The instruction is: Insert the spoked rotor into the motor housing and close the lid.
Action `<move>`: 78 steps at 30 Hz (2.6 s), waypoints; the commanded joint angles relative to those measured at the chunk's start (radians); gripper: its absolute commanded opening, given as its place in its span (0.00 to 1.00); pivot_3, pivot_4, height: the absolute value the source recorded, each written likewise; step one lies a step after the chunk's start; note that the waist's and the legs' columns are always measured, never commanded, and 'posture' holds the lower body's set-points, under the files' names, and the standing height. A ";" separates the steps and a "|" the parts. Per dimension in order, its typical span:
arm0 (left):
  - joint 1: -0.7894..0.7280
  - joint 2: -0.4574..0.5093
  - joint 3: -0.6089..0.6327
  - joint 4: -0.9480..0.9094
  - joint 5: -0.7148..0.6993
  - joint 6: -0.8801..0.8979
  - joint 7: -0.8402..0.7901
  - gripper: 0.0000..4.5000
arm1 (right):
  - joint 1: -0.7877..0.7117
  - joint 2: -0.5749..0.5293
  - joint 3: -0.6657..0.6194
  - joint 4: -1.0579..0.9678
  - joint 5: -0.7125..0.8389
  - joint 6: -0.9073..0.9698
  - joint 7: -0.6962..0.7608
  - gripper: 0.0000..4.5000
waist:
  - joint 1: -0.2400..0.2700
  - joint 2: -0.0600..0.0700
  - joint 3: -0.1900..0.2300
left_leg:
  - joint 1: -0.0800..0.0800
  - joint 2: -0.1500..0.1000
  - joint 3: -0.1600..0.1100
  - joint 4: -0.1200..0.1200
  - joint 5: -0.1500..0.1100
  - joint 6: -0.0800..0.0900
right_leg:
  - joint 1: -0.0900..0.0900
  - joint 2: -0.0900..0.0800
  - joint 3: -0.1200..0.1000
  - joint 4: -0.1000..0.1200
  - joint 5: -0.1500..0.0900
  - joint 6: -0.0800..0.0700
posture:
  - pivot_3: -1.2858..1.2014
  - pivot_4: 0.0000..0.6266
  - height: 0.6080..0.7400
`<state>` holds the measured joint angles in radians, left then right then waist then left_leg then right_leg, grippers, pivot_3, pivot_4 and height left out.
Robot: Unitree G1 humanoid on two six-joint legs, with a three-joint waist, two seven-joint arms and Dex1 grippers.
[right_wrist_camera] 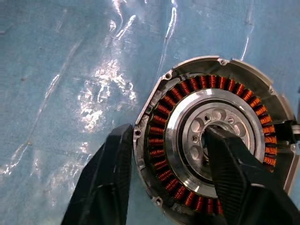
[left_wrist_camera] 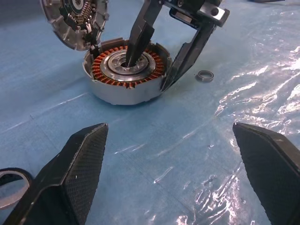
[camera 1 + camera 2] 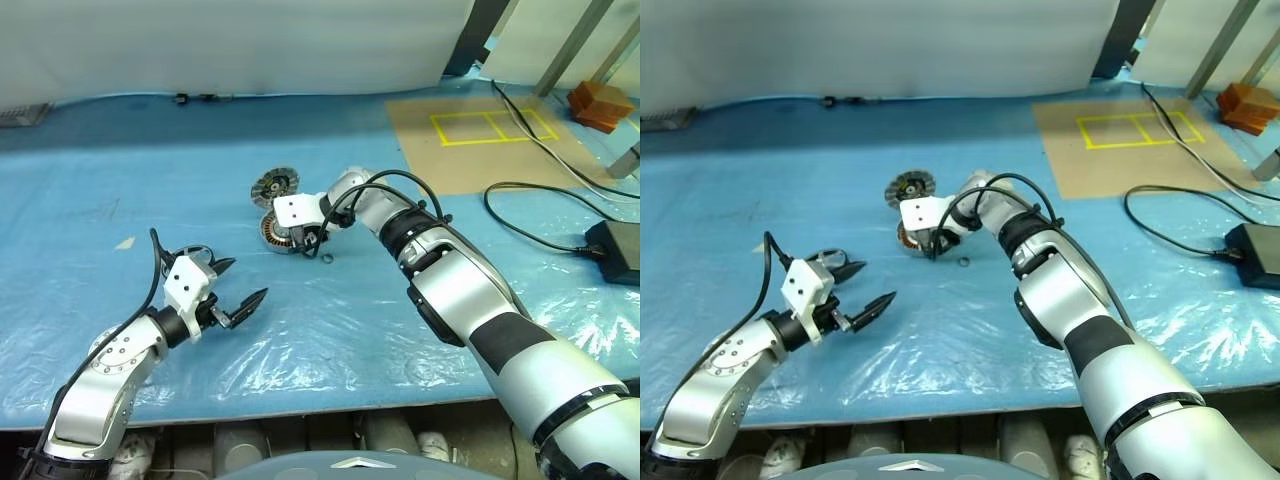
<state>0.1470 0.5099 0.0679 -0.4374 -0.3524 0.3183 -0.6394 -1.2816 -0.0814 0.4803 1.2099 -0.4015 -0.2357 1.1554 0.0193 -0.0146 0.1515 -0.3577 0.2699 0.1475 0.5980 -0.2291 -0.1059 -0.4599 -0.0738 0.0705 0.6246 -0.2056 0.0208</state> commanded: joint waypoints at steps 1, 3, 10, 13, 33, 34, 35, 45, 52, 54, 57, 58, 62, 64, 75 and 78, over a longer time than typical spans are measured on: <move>-0.031 -0.009 0.009 -0.053 -0.030 0.010 0.010 1.00 | 0.020 0.009 0.022 -0.008 -0.022 -0.016 0.005 0.44 | 0.000 0.000 0.000 | 0.001 0.000 0.000 0.000 0.000 0.000 | 0.000 0.000 0.000 0.001 0.000 0.000 | 0.52 0.24 1.00; -0.039 -0.008 0.015 -0.056 -0.037 0.016 0.012 1.00 | 0.013 0.018 0.015 -0.020 -0.013 0.011 0.016 0.44 | -0.001 0.000 0.000 | 0.002 0.000 0.000 0.000 -0.001 0.000 | 0.001 0.000 0.000 0.002 0.000 0.000 | 0.52 0.24 1.00; -0.032 0.014 0.038 -0.026 -0.041 0.004 -0.012 1.00 | 0.018 0.053 -0.035 -0.212 0.068 0.353 0.184 0.44 | -0.003 0.001 0.000 | 0.001 0.001 0.000 0.000 0.000 0.000 | 0.000 0.001 -0.001 0.001 0.000 -0.001 | 0.52 0.24 1.00; -0.030 0.019 0.044 -0.014 -0.036 -0.002 -0.020 1.00 | 0.089 0.039 0.011 -0.388 0.045 0.543 0.257 0.44 | 0.002 0.001 0.000 | 0.000 0.002 0.000 -0.001 0.000 0.000 | 0.000 0.001 -0.003 0.000 0.000 -0.001 | 0.52 0.24 1.00; -0.080 0.028 0.021 0.017 -0.023 0.006 -0.043 1.00 | 0.255 -0.021 0.304 -0.872 0.086 1.289 0.314 0.44 | 0.020 0.003 -0.002 | 0.016 0.003 0.000 -0.002 -0.002 -0.006 | 0.016 -0.001 -0.007 -0.001 -0.001 -0.001 | 0.52 0.24 1.00; -0.080 0.027 0.020 0.017 -0.022 0.005 -0.043 1.00 | 0.255 -0.021 0.309 -0.874 0.099 1.314 0.317 0.44 | 0.020 0.003 -0.002 | 0.017 0.003 0.000 -0.003 -0.002 -0.006 | 0.017 -0.001 -0.007 -0.002 -0.001 -0.001 | 0.52 0.24 1.00; -0.079 0.026 0.019 0.016 -0.022 0.005 -0.042 1.00 | 0.256 -0.022 0.315 -0.878 0.111 1.337 0.316 0.44 | 0.021 0.003 -0.002 | 0.017 0.003 0.000 -0.003 -0.002 -0.006 | 0.017 -0.001 -0.007 -0.002 -0.001 -0.001 | 0.52 0.24 1.00; -0.063 0.022 0.012 0.009 -0.019 0.003 -0.037 1.00 | 0.205 -0.042 0.353 -0.877 0.213 1.402 0.291 0.91 | 0.019 0.007 -0.005 | 0.023 0.003 0.000 -0.005 -0.003 -0.006 | 0.021 -0.001 -0.007 -0.002 -0.001 -0.001 | 0.52 0.24 1.00; -0.089 0.027 0.010 0.026 -0.018 0.004 -0.043 1.00 | 0.057 -0.046 0.245 -0.856 0.341 1.434 0.305 0.91 | 0.020 0.008 -0.004 | 0.018 0.003 0.000 -0.004 -0.003 -0.006 | 0.017 -0.001 -0.007 -0.002 -0.001 -0.002 | 0.52 0.24 1.00; -0.093 0.027 0.010 0.029 -0.019 0.003 -0.045 1.00 | 0.033 -0.060 0.219 -0.865 0.381 1.461 0.298 0.91 | 0.021 0.008 -0.004 | 0.013 0.003 0.000 -0.004 -0.002 -0.006 | 0.012 -0.001 -0.007 -0.002 -0.001 -0.001 | 0.52 0.24 1.00; -0.093 0.026 0.008 0.030 -0.020 0.004 -0.047 1.00 | 0.012 -0.114 0.168 -0.935 0.463 1.512 0.302 0.91 | 0.023 0.008 -0.004 | 0.006 0.003 0.000 -0.004 -0.002 -0.007 | 0.006 0.000 -0.009 -0.002 0.000 0.000 | 0.52 0.24 1.00; -0.091 0.026 0.007 0.029 -0.020 0.004 -0.049 1.00 | 0.009 -0.131 0.155 -0.964 0.493 1.534 0.301 0.91 | 0.025 0.008 -0.004 | 0.006 0.003 0.000 -0.004 -0.002 -0.007 | 0.006 0.000 -0.010 -0.002 0.000 0.001 | 0.52 0.24 1.00; -0.089 0.029 0.006 0.027 -0.021 0.007 -0.056 1.00 | 0.033 -0.222 0.082 -1.094 0.614 1.626 0.285 0.91 | 0.026 0.008 -0.004 | 0.006 0.004 0.000 -0.004 -0.003 -0.008 | 0.006 0.000 -0.012 -0.002 0.001 0.001 | 0.52 0.24 1.00; -0.087 0.032 0.010 0.021 -0.023 0.010 -0.059 1.00 | 0.073 -0.293 0.054 -1.146 0.663 1.618 0.282 0.91 | 0.028 0.008 -0.004 | 0.007 0.004 0.000 -0.004 -0.003 -0.008 | 0.006 0.000 -0.012 -0.002 0.000 0.000 | 0.52 0.24 1.00; -0.024 0.054 0.016 -0.049 -0.035 0.000 -0.083 1.00 | 0.642 -0.422 -0.287 -1.226 0.611 0.874 -0.095 0.91 | 0.027 0.005 -0.005 | 0.007 0.004 0.001 -0.003 -0.003 -0.008 | 0.007 0.001 -0.009 0.001 -0.001 -0.002 | 0.52 0.24 1.00; -0.030 0.059 0.021 -0.049 -0.041 0.008 -0.093 1.00 | 0.687 -0.357 -0.363 -1.208 0.666 0.892 -0.166 0.91 | 0.024 0.005 -0.005 | 0.007 0.004 0.001 -0.001 -0.003 -0.008 | 0.008 0.000 -0.008 -0.001 -0.001 -0.002 | 0.52 0.24 1.00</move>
<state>0.1211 0.5561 0.0787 -0.4564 -0.3753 0.3343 -0.7208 -0.5954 -0.4536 0.1636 0.0188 0.2246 0.6710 1.0255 0.0429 -0.0094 0.1461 -0.3500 0.2735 0.1486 0.5972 -0.2322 -0.1139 -0.4526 -0.0738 0.0628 0.6231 -0.2069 0.0188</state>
